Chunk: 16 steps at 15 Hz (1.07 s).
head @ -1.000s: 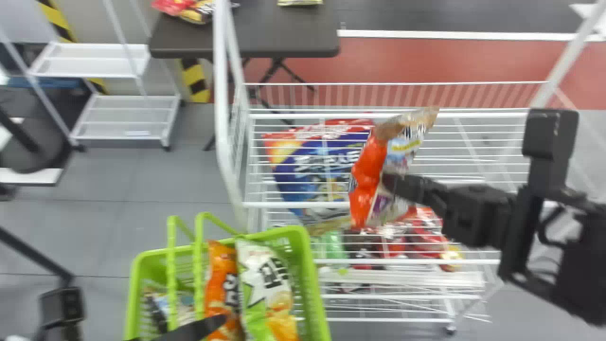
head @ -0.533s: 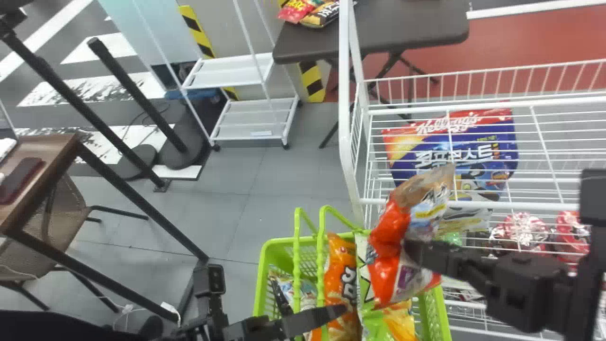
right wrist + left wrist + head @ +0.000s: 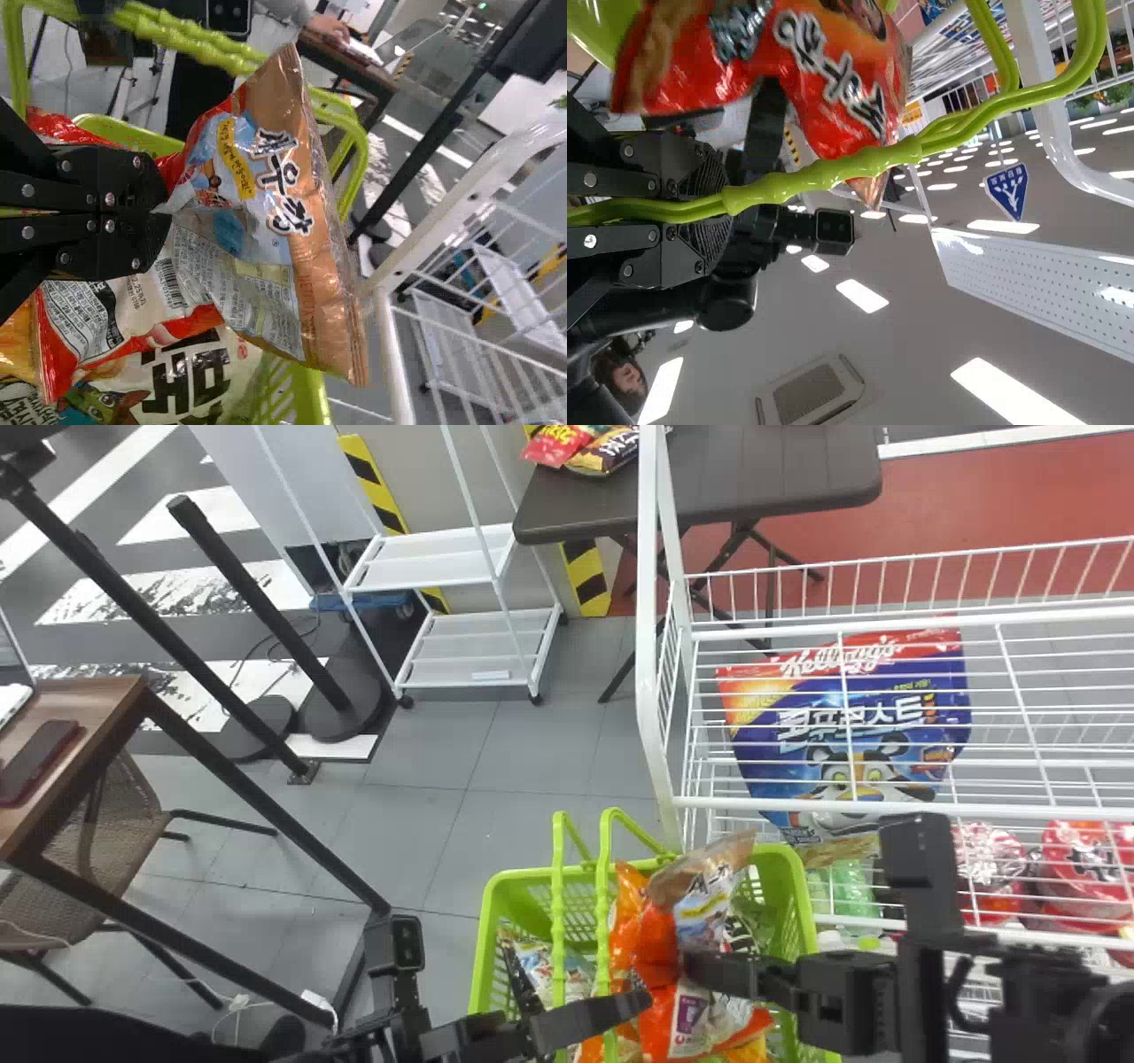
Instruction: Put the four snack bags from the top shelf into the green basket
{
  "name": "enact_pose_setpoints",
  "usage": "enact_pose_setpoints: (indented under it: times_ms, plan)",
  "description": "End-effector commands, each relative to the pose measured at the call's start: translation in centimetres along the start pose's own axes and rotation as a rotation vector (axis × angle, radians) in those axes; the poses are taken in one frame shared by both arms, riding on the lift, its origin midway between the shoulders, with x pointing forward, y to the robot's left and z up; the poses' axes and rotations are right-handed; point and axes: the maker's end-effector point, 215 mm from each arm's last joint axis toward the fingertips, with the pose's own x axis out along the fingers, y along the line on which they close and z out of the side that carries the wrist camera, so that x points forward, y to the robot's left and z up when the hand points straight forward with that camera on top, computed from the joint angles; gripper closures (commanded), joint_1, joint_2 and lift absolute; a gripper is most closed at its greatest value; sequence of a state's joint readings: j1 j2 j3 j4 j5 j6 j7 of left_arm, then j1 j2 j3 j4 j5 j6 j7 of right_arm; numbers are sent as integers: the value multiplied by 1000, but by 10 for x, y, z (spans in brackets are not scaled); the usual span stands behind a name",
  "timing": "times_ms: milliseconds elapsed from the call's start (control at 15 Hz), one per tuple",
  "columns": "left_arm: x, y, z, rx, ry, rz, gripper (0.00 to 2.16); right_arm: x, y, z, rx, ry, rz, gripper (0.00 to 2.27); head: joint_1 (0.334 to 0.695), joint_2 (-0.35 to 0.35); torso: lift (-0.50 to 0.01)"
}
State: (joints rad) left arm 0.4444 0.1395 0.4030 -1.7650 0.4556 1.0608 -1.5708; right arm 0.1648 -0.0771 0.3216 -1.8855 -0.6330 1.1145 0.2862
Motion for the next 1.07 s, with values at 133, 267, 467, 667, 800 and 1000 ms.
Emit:
enact_pose_setpoints:
  times_ms: [133,267,467,667,800,1000]
  plan:
    - [4,-4,-1,2,5,-18,2145,24,-4,-33,33,173,9,2256,695,350,0]
    - [4,-4,0,2,6,-20,2145,20,-4,-32,27,184,9,1386,695,350,0]
    - [4,-4,0,2,6,-19,2145,-14,5,-31,28,185,3,-2,695,350,0]
    - [5,-4,-1,2,8,-21,2145,-63,13,-24,36,163,-2,56,695,350,0]
    - [7,-4,-2,1,14,-22,2145,-96,18,-3,39,92,9,56,695,350,0]
    - [6,-4,-2,0,13,-22,2145,-146,-16,51,-16,-123,-130,46,695,350,0]
